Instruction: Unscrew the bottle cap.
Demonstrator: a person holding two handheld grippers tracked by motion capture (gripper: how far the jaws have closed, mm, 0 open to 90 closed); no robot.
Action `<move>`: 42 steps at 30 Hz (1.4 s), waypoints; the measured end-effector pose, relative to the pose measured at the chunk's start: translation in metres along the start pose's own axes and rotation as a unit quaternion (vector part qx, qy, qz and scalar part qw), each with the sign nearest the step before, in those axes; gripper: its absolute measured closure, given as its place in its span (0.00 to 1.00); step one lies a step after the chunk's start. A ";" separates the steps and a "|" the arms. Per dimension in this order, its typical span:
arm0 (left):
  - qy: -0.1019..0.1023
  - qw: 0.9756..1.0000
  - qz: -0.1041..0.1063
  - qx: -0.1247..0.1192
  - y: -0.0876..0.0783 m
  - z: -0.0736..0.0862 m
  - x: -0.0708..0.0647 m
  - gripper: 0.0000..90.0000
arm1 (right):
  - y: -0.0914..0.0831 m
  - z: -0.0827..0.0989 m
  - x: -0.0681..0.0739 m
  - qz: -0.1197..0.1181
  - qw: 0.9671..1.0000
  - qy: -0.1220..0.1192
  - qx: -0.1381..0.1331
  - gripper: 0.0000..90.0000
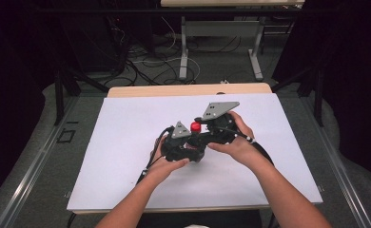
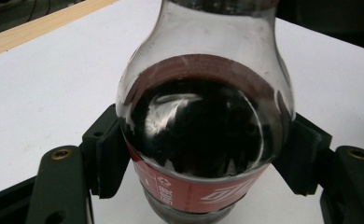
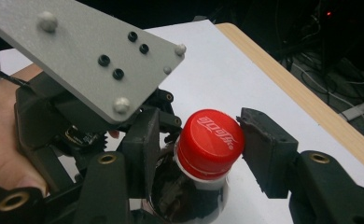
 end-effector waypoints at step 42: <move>0.003 1.000 0.009 0.006 -0.001 0.000 -0.004 0.33 | 0.007 -0.003 -0.002 -0.011 1.000 0.012 -0.012 0.57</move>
Point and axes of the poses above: each handheld gripper's, and its own axes: y roughly forward along the jaws, z roughly out of its underside, x roughly to its left, the point moved 8 cm from there along y, roughly forward along the jaws, and after that the axes turned 8 degrees about -z, right-handed, at the moved point
